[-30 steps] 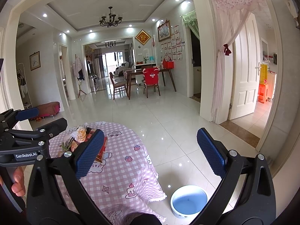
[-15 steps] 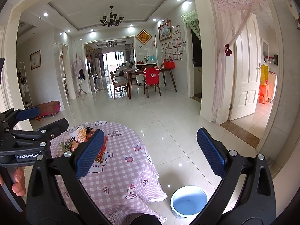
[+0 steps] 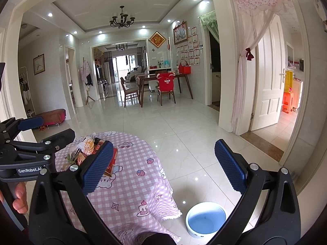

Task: Collect trash

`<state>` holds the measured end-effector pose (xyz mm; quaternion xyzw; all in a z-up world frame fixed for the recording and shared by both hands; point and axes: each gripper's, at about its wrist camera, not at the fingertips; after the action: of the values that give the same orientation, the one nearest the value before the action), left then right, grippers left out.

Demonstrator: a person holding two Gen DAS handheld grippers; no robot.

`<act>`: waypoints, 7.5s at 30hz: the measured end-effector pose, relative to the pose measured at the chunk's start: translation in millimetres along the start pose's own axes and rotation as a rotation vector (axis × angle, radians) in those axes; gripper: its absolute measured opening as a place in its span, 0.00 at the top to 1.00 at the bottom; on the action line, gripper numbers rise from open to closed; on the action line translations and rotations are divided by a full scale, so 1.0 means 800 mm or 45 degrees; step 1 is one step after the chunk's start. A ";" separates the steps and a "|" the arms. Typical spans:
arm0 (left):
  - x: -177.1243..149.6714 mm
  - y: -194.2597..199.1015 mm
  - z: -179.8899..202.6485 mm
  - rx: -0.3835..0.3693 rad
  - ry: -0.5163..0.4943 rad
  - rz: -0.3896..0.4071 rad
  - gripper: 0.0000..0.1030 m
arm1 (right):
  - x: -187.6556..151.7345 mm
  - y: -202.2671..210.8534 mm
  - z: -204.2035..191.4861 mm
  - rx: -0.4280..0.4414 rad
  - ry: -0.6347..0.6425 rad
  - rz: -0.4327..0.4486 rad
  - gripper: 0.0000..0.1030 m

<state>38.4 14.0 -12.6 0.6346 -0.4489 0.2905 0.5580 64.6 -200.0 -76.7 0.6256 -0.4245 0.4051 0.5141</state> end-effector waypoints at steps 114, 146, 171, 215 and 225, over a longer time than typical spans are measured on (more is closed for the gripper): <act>-0.131 -0.288 -0.235 0.152 0.238 -0.443 0.91 | -0.098 -0.315 -0.165 0.756 0.080 -0.580 0.88; -0.016 -0.231 0.086 -0.669 0.052 -0.212 0.95 | -0.042 -0.181 0.157 0.353 -0.403 -0.315 0.92; -0.100 -0.438 0.310 -0.764 -0.146 -0.682 0.30 | -0.198 -0.242 0.335 0.059 -0.677 -0.604 0.92; -0.092 -0.301 -0.033 -0.031 0.247 -0.438 0.16 | -0.106 -0.232 0.058 0.353 -0.276 -0.509 0.39; -0.123 -0.323 -0.166 0.077 0.663 -0.534 0.14 | -0.095 -0.281 -0.055 0.469 -0.142 -0.550 0.36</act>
<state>244.5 159.9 -186.0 0.6339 -0.1420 0.3347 0.6826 250.8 -123.3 -209.0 0.8057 -0.2285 0.3213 0.4421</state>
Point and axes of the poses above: each gripper's, at about its wrist camera, not at the fingertips, and y roughly against the way its jaws point, z to its right, x to its top, and after that the axes turned 4 degrees about -y, right-handed
